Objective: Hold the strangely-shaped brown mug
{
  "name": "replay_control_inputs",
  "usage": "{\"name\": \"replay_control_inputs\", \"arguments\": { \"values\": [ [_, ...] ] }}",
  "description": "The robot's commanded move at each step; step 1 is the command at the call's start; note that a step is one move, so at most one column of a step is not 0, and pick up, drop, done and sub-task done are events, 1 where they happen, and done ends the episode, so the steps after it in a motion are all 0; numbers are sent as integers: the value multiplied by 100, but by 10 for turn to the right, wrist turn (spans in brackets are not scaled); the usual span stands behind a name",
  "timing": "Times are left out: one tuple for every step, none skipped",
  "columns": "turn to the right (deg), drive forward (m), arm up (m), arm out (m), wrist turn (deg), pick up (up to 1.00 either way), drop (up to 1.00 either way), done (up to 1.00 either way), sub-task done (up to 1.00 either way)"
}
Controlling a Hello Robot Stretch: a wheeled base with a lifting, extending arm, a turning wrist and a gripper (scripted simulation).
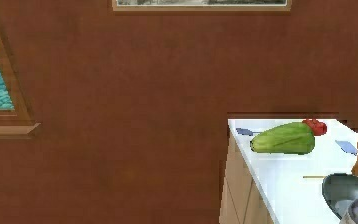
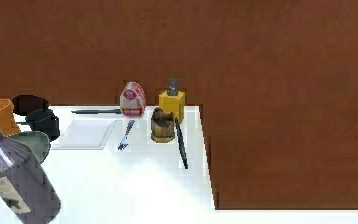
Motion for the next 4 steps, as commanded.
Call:
{"name": "replay_control_inputs", "arguments": {
  "values": [
    [0,0,50,0,0,0,0,0,0],
    [0,0,38,0,0,0,0,0,0],
    [0,0,0,26,0,0,0,0,0],
    [0,0,0,0,450,0,0,0,0]
  ]
}}
